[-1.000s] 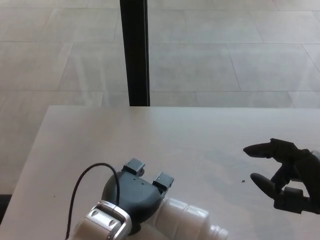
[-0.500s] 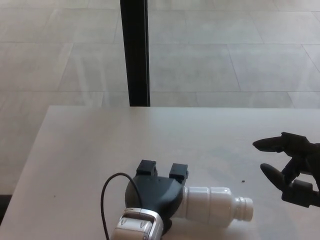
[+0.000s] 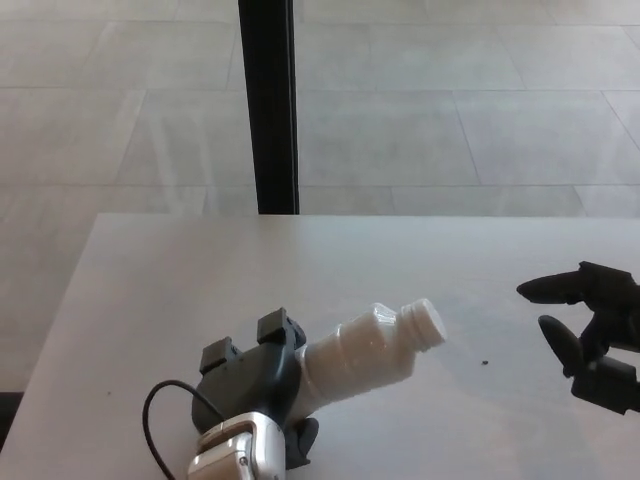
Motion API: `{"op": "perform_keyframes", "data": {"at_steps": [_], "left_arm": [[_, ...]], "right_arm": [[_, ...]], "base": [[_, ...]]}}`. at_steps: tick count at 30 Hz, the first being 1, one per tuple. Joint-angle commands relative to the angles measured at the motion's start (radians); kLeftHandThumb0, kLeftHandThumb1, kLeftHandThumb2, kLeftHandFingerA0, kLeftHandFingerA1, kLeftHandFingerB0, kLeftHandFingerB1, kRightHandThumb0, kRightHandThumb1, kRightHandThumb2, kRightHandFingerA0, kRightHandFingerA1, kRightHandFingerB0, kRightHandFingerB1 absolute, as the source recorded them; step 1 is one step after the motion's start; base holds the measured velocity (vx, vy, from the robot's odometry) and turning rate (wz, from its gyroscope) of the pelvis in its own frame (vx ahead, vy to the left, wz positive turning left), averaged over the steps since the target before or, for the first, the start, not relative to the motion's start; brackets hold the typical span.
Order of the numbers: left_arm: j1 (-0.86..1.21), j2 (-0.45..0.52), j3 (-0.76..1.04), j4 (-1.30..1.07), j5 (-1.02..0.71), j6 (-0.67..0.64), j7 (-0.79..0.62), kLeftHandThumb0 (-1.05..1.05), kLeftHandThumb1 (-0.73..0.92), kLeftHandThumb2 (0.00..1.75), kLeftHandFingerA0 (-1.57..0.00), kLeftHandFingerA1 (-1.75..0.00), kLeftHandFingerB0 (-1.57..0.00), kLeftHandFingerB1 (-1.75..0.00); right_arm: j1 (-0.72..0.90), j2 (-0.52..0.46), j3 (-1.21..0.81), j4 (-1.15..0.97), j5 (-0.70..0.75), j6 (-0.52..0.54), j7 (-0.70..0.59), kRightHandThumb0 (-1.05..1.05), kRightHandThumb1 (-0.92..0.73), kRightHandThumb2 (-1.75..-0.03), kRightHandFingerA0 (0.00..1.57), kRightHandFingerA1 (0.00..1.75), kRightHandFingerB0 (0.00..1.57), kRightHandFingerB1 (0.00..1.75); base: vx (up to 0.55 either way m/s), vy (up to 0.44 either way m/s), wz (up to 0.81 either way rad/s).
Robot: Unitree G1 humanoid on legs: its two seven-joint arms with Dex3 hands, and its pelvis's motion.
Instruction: The robot uses its left hand to to lift the bottle kept on the middle of the desk and tilts it towards its right hand. It then uses its right hand to rotate its cap to open it and places the bottle and cap back on the desk
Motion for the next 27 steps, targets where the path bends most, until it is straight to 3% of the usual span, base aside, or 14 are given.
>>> {"op": "perform_keyframes", "data": {"at_steps": [1,2,3,6,7,8,10,12,14,15,23,24,27], "left_arm": [[0.041,0.008,0.042,0.004,-0.084,0.023,0.01,-0.03,0.62,1.15,-0.86,-1.67,-0.7,-1.24],[0.047,0.018,0.04,-0.009,-0.082,0.007,0.024,0.08,0.56,1.19,-1.1,-1.34,-0.83,-1.05],[0.051,0.006,0.06,-0.018,-0.102,0.003,0.041,0.04,0.55,1.21,-0.85,-1.64,-0.74,-1.1],[0.066,0.012,0.066,-0.037,-0.123,-0.024,0.059,0.08,0.53,1.21,-0.88,-1.66,-0.79,-1.07],[0.073,0.008,0.069,-0.041,-0.129,-0.031,0.077,0.12,0.54,1.17,-1.09,-1.28,-0.81,-0.95],[0.077,0.011,0.067,-0.04,-0.134,-0.044,0.087,0.11,0.51,1.21,-0.87,-1.61,-0.79,-1.04],[0.079,0.018,0.06,-0.041,-0.135,-0.05,0.09,0.11,0.5,1.22,-0.86,-1.61,-0.79,-1.04],[0.081,0.026,0.055,-0.042,-0.145,-0.056,0.084,0.11,0.49,1.26,-0.89,-1.61,-0.81,-1.09],[0.082,0.038,0.042,-0.037,-0.14,-0.07,0.101,0.12,0.45,1.27,-0.92,-1.57,-0.82,-1.01],[0.082,0.03,0.041,-0.038,-0.143,-0.059,0.105,0.11,0.48,1.28,-0.89,-1.61,-0.8,-1.11],[0.084,0.053,0.013,-0.029,-0.159,-0.067,0.116,0.1,0.49,1.27,-0.91,-1.62,-0.82,-1.15],[0.087,0.051,0.005,-0.027,-0.158,-0.073,0.131,0.09,0.48,1.24,-0.9,-1.57,-0.78,-0.91],[0.083,0.055,-0.001,-0.031,-0.164,-0.051,0.112,0.09,0.51,1.23,-0.9,-1.59,-0.81,-1.1]], "right_arm": [[0.019,0.012,-0.023,-0.003,0.041,-0.003,-0.01,-0.69,-0.81,-0.65,1.04,1.38,0.81,0.55],[0.023,0.01,-0.028,-0.001,0.046,-0.004,-0.008,-0.68,-0.8,-0.65,1.03,1.4,0.81,0.55],[0.021,0.009,-0.029,0.005,0.046,-0.007,-0.009,-0.68,-0.8,-0.64,1.02,1.38,0.8,0.56],[0.021,0.006,-0.025,0.006,0.04,0.012,-0.001,-0.64,-0.75,-0.64,0.95,1.34,0.75,0.55],[0.021,0.002,-0.014,-0.005,0.031,0.05,0.017,-0.67,-0.59,-0.96,0.96,1.19,0.62,0.63],[0.02,-0.004,-0.007,-0.011,0.025,0.072,0.03,-0.68,-0.76,-0.64,0.86,1.3,0.64,0.51],[0.019,-0.017,0.008,-0.022,0.009,0.113,0.053,-0.72,-0.74,-0.63,0.84,1.26,0.59,0.48],[0.015,-0.032,0.03,-0.032,-0.016,0.153,0.071,-0.73,-0.7,-0.61,0.89,1.02,0.53,0.44],[0.009,-0.04,0.051,-0.045,-0.032,0.188,0.083,-0.75,-0.65,-0.6,0.91,0.94,0.51,0.41],[-0.001,-0.04,0.072,-0.055,-0.038,0.212,0.098,-0.74,-0.61,-0.59,0.91,0.98,0.5,0.4],[-0.081,-0.042,0.149,-0.048,-0.071,0.289,0.118,-0.73,-0.6,-0.59,0.94,1.07,0.49,0.4],[-0.105,-0.041,0.166,-0.034,-0.078,0.297,0.123,-0.74,-0.59,-0.59,0.93,1.1,0.5,0.4],[-0.131,-0.022,0.193,-0.038,-0.074,0.324,0.125,-0.7,-0.56,-0.58,0.94,1.11,0.52,0.41]], "base": [[0.0,0.0,0.0],[0.0,0.0,0.0],[0.0,0.0,0.0],[0.0,0.0,0.0],[0.0,0.0,0.0],[0.0,0.0,0.0],[0.0,0.0,0.0],[0.0,0.0,0.0],[0.0,0.0,0.0],[0.0,0.0,0.0],[0.0,0.0,0.0],[0.0,0.0,0.0],[0.0,0.0,0.0]]}}
